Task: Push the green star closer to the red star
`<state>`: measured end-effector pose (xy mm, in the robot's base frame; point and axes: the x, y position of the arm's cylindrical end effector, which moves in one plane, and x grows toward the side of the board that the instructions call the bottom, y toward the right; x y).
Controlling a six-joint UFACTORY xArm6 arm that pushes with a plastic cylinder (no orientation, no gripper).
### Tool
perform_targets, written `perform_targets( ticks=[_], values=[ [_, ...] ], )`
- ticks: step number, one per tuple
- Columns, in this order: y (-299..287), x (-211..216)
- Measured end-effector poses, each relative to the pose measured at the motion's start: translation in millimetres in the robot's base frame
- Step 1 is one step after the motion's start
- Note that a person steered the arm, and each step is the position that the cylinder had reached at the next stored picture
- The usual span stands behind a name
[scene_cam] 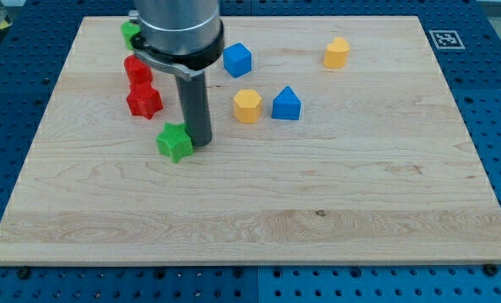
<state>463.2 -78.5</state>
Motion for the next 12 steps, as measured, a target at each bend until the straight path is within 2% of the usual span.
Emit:
perform_targets(
  ticks=[2, 3, 5, 7, 8, 10, 12],
  values=[
    [10, 41],
    [-16, 41],
    [-25, 39],
    [28, 45],
    [28, 38],
    [-13, 24],
    [-15, 15]
  ],
)
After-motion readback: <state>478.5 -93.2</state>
